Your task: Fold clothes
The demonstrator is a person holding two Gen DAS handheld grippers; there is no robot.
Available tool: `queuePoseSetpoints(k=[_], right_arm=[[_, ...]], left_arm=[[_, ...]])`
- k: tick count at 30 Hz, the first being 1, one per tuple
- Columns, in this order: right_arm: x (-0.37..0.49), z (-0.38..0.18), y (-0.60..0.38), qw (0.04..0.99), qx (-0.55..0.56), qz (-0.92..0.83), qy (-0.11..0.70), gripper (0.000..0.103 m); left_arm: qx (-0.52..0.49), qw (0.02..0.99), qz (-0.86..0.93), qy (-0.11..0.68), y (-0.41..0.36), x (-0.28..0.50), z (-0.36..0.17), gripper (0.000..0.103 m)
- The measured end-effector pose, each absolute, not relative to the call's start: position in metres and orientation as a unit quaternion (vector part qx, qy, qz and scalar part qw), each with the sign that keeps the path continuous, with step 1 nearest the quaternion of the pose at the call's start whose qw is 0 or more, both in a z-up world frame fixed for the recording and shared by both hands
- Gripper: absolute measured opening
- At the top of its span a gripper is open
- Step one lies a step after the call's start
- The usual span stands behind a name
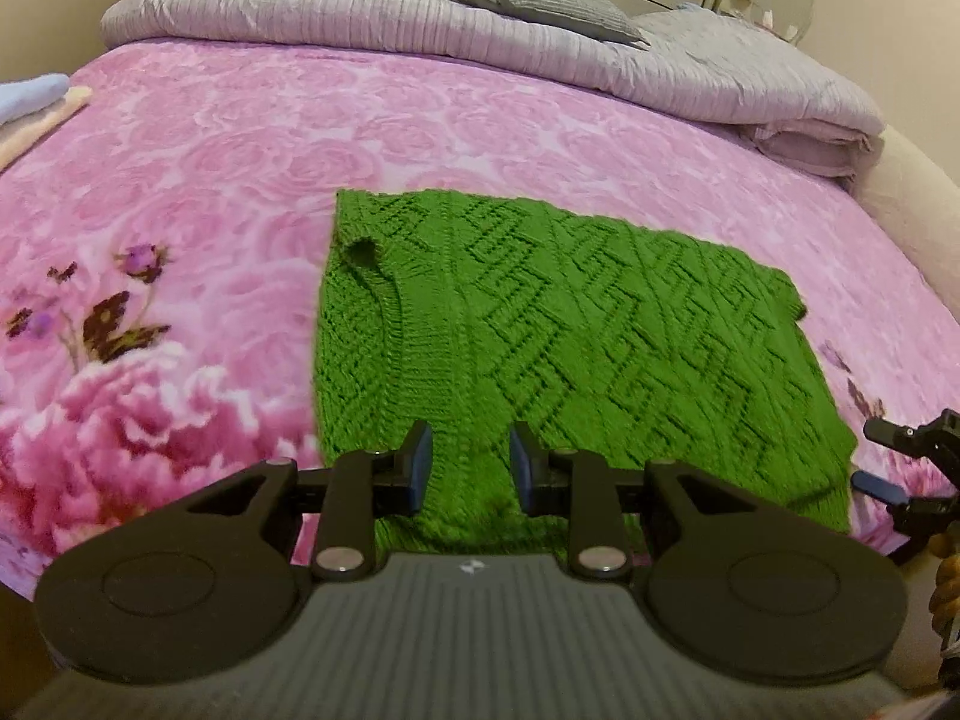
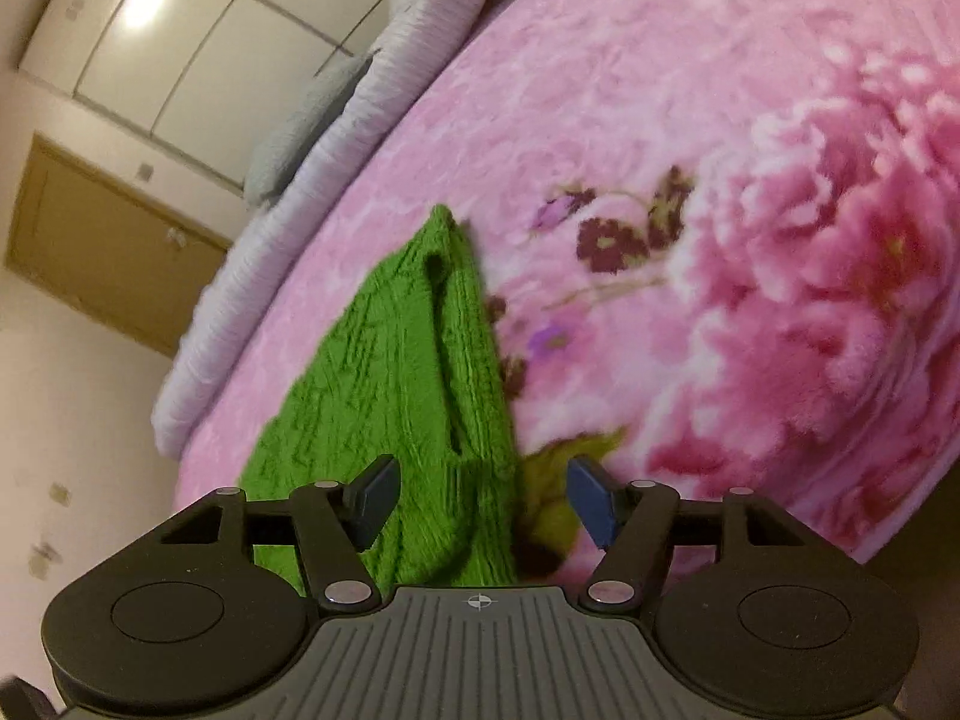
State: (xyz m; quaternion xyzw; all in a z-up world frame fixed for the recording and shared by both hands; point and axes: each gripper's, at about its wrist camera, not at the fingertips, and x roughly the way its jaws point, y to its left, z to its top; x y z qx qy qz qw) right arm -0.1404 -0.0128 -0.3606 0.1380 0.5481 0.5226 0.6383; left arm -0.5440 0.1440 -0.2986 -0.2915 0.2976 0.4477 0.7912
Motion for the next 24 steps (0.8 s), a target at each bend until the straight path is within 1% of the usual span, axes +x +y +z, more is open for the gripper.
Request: queuePoseSetpoints(k=[2,9,10,11,12,13,15,16,18,19,22,24], right_arm=[[-0.138,-0.366,-0.01,0.627,0.151,0.522,0.558,0.065],[-0.137,-0.374,0.002,0.612,0.144,0.544,0.555,0.065],[-0.139,-0.374,0.004,0.61,0.143,0.548,0.555,0.061],[-0.141,-0.375,0.006,0.605,0.143,0.552,0.556,0.053],[-0.143,-0.378,0.009,0.596,0.144,0.554,0.563,0.043],[-0.146,-0.383,0.012,0.589,0.146,0.554,0.57,0.039],[-0.151,-0.391,0.015,0.585,0.155,0.553,0.572,0.038],[-0.151,-0.393,0.015,0.587,0.159,0.551,0.571,0.032],[-0.15,-0.393,0.016,0.592,0.155,0.543,0.575,0.024],[-0.152,-0.389,0.018,0.599,0.14,0.542,0.572,0.021],[-0.167,-0.366,0.034,0.638,0.06,0.526,0.56,0.02],[-0.19,-0.34,0.052,0.677,-0.028,0.524,0.516,0.02]], left_arm=[[-0.298,0.793,0.444,0.291,0.15,-0.547,-0.302,0.024],[-0.321,0.808,0.423,0.255,0.165,-0.556,-0.311,0.022],[-0.323,0.812,0.418,0.249,0.167,-0.557,-0.312,0.022],[-0.326,0.815,0.412,0.244,0.168,-0.558,-0.313,0.022],[-0.329,0.818,0.406,0.241,0.169,-0.558,-0.314,0.022],[-0.334,0.817,0.403,0.242,0.171,-0.557,-0.316,0.022],[-0.343,0.811,0.4,0.252,0.173,-0.556,-0.324,0.022],[-0.346,0.809,0.4,0.256,0.173,-0.556,-0.327,0.021],[-0.347,0.81,0.395,0.258,0.172,-0.558,-0.332,0.021],[-0.345,0.812,0.393,0.259,0.172,-0.559,-0.333,0.021],[-0.348,0.813,0.387,0.261,0.174,-0.563,-0.331,0.021],[-0.355,0.813,0.385,0.255,0.175,-0.568,-0.33,0.021]])
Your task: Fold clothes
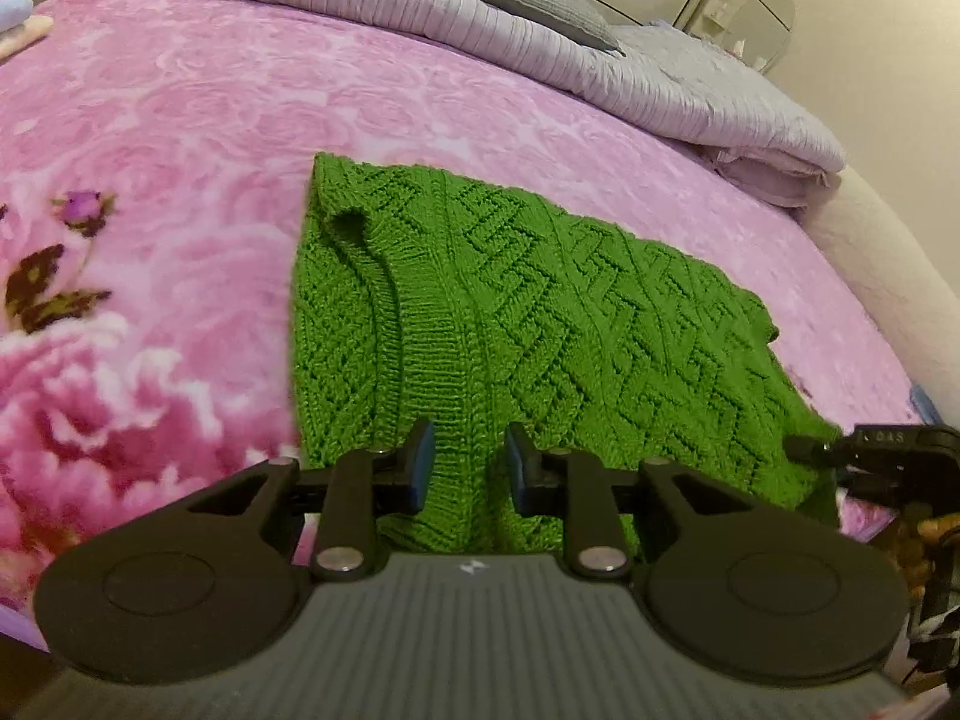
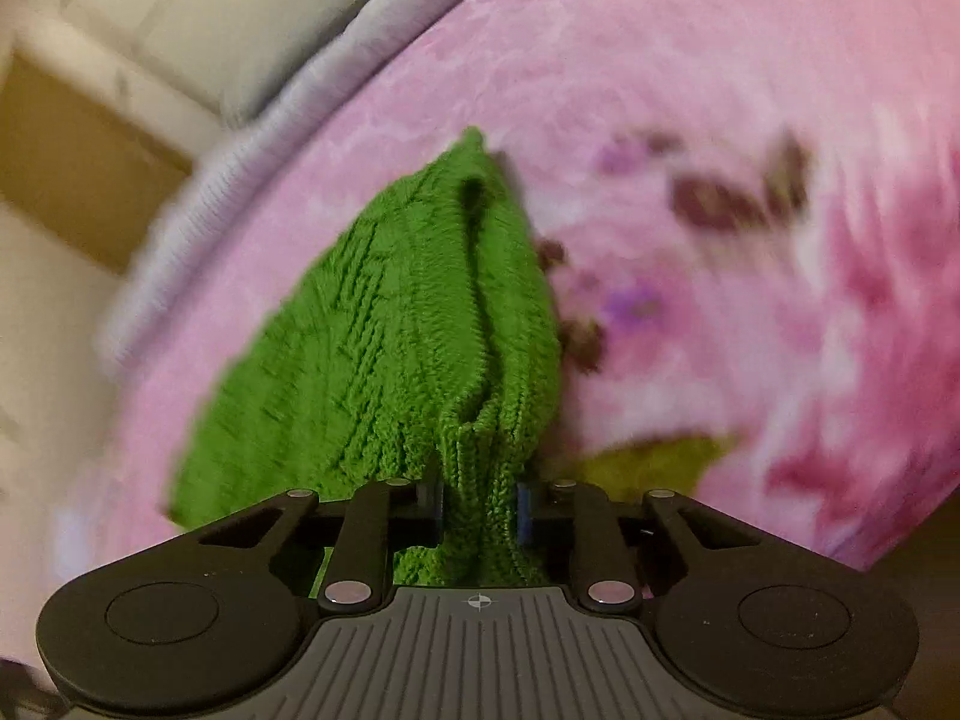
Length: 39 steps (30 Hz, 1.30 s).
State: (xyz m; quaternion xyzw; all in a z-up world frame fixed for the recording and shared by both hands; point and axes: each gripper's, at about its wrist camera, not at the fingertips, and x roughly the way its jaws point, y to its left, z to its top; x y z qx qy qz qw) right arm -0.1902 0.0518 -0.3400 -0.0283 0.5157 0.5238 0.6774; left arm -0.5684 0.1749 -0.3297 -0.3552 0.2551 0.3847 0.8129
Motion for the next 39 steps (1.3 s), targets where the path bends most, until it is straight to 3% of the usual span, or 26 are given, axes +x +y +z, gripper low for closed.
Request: queuePoseSetpoints(k=[3,6,11,14,16,18,23,27,31,39], right_arm=[[-0.25,-0.297,0.073,0.719,-0.167,0.57,0.362,0.019],[-0.326,-0.274,0.081,0.702,-0.266,0.631,0.198,0.018],[-0.421,-0.303,0.081,0.594,-0.361,0.712,0.098,0.018],[-0.436,-0.332,0.082,0.541,-0.382,0.739,0.123,0.025],[-0.438,-0.339,0.081,0.518,-0.378,0.755,0.135,0.049],[-0.431,-0.332,0.081,0.51,-0.359,0.765,0.16,0.054],[-0.389,-0.294,0.083,0.523,-0.246,0.777,0.25,0.054],[-0.329,-0.279,0.091,0.592,-0.169,0.716,0.33,0.054],[-0.278,-0.299,0.126,0.614,-0.181,0.637,0.431,0.054],[-0.262,-0.287,0.185,0.552,-0.192,0.69,0.427,0.053]], left_arm=[[-0.377,0.809,0.384,0.239,0.175,-0.583,-0.329,0.02],[-0.395,0.804,0.384,0.225,0.176,-0.598,-0.33,0.02],[-0.43,0.794,0.381,0.201,0.175,-0.619,-0.334,0.02],[-0.438,0.79,0.38,0.198,0.171,-0.625,-0.335,0.02],[-0.44,0.79,0.38,0.197,0.169,-0.627,-0.335,0.02],[-0.444,0.79,0.378,0.191,0.169,-0.628,-0.332,0.02],[-0.451,0.795,0.37,0.169,0.17,-0.627,-0.32,0.02],[-0.465,0.799,0.349,0.154,0.173,-0.619,-0.313,0.023],[-0.479,0.795,0.336,0.161,0.189,-0.6,-0.313,0.026],[-0.498,0.778,0.343,0.172,0.245,-0.563,-0.317,0.029]])
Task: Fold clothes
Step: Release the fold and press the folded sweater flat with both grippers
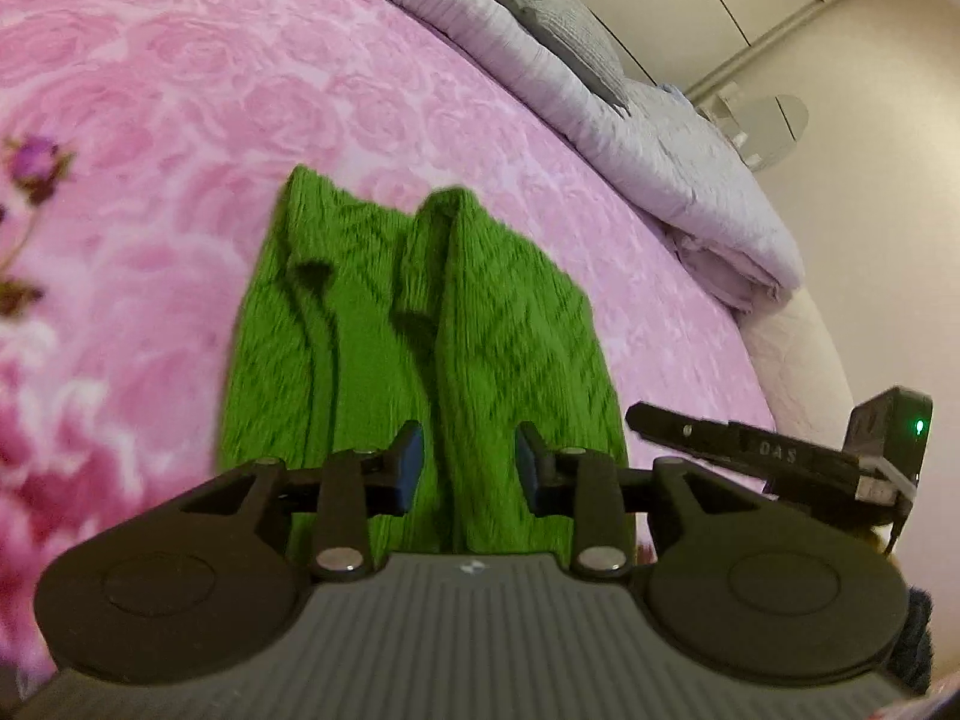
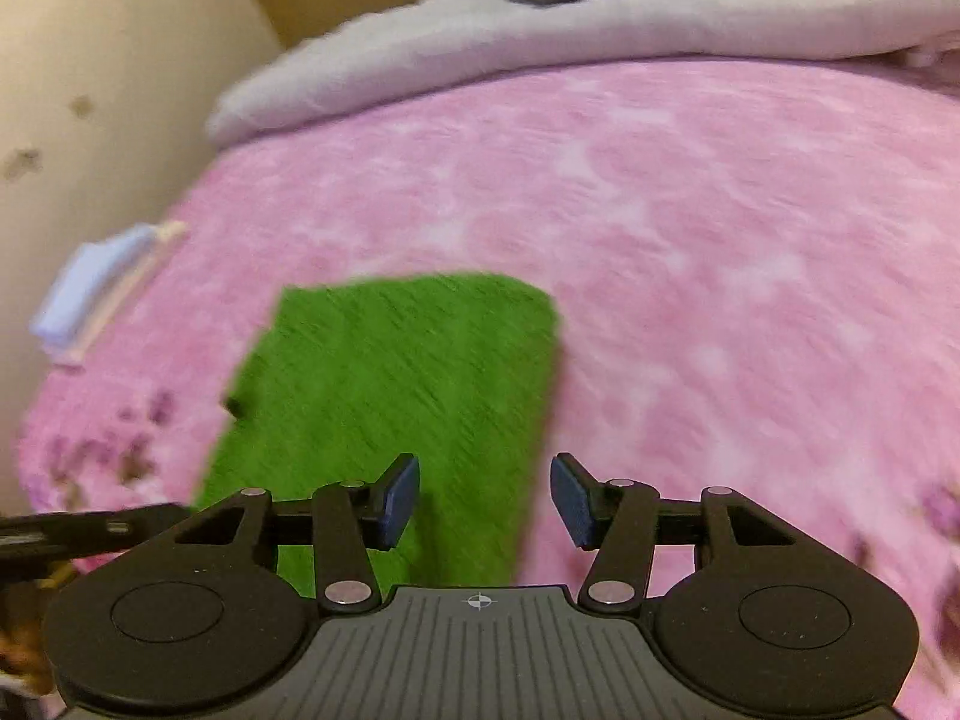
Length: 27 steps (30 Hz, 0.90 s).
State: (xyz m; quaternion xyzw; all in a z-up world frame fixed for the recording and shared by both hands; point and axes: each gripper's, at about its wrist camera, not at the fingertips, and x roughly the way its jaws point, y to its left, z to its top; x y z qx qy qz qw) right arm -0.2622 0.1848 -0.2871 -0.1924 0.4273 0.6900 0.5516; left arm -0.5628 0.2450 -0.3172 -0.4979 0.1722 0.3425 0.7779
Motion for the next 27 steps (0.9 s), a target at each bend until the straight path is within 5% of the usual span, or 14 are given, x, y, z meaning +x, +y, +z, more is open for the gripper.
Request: queuePoseSetpoints(k=[10,24,27], right_arm=[[-0.261,-0.305,0.26,0.454,-0.185,0.747,0.449,0.053],[-0.232,-0.321,0.267,0.462,-0.191,0.737,0.455,0.053],[-0.244,-0.32,0.271,0.46,-0.202,0.739,0.448,0.053]], left_arm=[[-0.519,0.75,0.369,0.178,0.306,-0.54,-0.341,0.037],[-0.492,0.784,0.338,0.173,0.318,-0.522,-0.351,0.037],[-0.488,0.794,0.323,0.162,0.322,-0.526,-0.349,0.012]])
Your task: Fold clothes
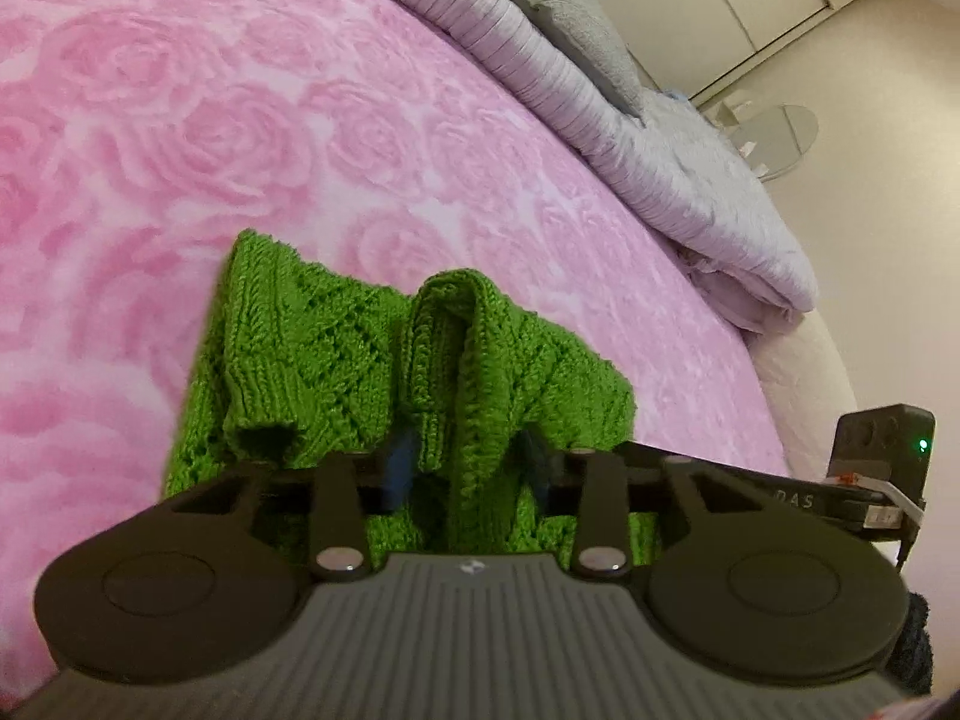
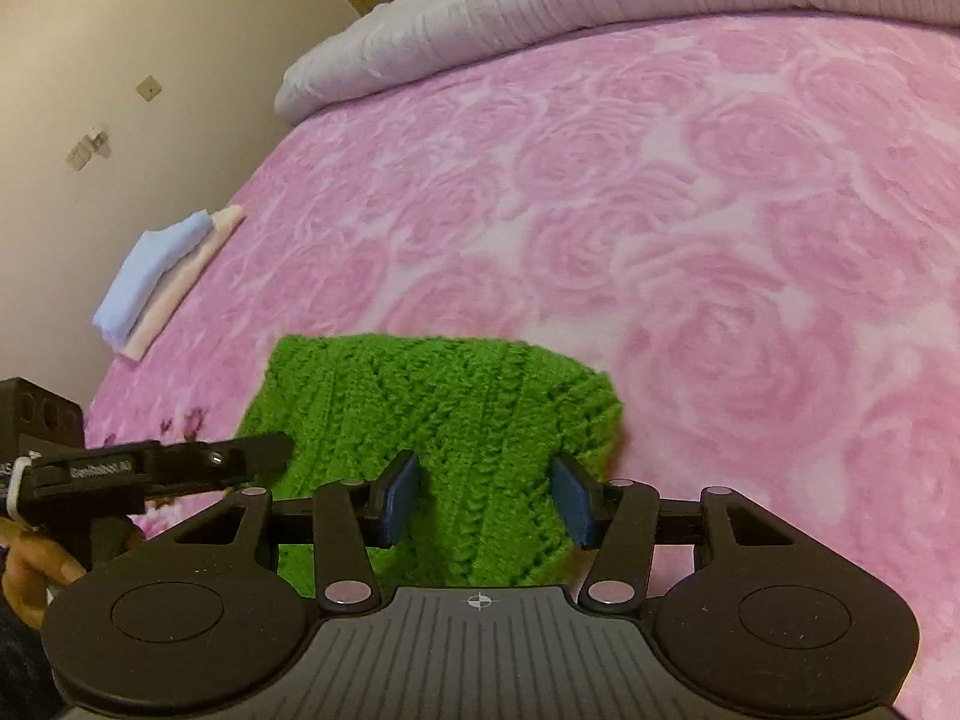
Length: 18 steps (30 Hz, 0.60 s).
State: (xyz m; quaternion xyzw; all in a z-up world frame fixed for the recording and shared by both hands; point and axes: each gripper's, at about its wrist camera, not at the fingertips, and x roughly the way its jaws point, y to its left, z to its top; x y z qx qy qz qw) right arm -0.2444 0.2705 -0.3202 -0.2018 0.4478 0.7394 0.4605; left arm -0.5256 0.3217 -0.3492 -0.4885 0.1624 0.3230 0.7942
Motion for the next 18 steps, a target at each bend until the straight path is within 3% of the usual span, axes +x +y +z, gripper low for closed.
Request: queuePoseSetpoints(k=[6,18], right_arm=[[-0.265,-0.312,0.277,0.463,-0.233,0.741,0.427,0.053],[-0.288,-0.303,0.28,0.462,-0.262,0.747,0.399,0.053]], left_arm=[[-0.443,0.823,0.316,0.161,0.325,-0.538,-0.325,0.01],[-0.464,0.821,0.301,0.144,0.329,-0.559,-0.317,0.01]])
